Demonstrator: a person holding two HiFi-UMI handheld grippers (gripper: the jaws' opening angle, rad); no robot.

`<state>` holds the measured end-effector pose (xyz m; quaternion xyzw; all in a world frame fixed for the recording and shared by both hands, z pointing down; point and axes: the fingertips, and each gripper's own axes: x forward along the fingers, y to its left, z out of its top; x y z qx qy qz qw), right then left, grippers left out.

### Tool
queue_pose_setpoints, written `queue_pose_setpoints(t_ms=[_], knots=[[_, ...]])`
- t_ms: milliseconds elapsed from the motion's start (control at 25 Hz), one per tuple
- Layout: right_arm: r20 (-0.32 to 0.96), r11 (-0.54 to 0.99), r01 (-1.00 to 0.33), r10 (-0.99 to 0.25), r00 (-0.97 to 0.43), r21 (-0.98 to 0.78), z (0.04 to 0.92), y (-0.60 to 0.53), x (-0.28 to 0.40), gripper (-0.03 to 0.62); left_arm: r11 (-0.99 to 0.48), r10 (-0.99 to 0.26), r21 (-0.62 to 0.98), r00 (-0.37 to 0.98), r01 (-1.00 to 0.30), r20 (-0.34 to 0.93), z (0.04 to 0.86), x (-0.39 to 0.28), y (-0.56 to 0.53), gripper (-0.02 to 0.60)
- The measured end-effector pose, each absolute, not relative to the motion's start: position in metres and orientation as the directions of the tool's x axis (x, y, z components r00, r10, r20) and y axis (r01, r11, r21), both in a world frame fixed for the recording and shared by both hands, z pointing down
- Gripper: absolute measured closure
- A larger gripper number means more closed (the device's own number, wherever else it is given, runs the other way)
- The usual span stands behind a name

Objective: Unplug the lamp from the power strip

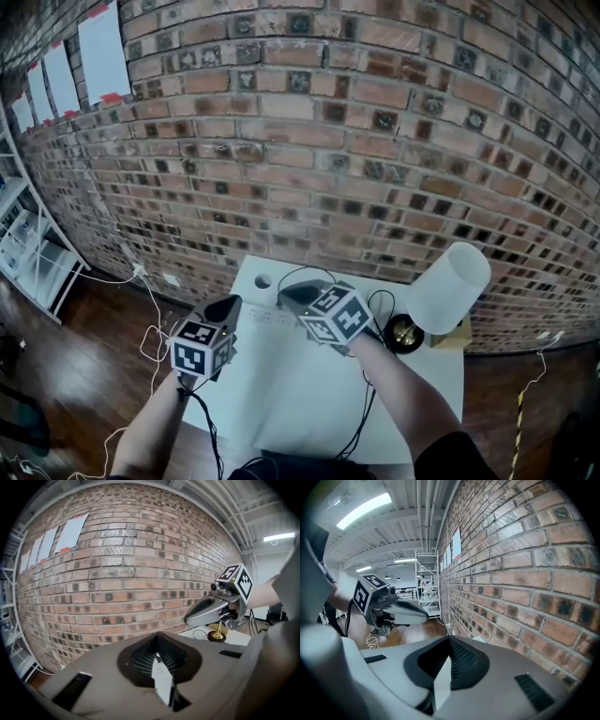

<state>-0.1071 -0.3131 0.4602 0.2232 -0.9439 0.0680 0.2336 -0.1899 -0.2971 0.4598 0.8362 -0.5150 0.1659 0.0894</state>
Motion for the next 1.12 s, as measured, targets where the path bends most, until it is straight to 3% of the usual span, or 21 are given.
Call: queue_pose_setpoints(t_ms=[680, 1120], knots=[[0.480, 0.910, -0.415, -0.374, -0.793, 0.023, 0.444, -0.285, -0.135, 0.602, -0.453, -0.858, -0.031, 0.427, -0.891, 0.284, 0.415, -0.210, -0.254, 0.566], [0.435, 0.914, -0.406, -0.374, -0.819, 0.020, 0.428, -0.249, -0.155, 0.602, -0.447, -0.890, -0.087, 0.433, -0.890, 0.141, 0.357, -0.222, -0.217, 0.566]])
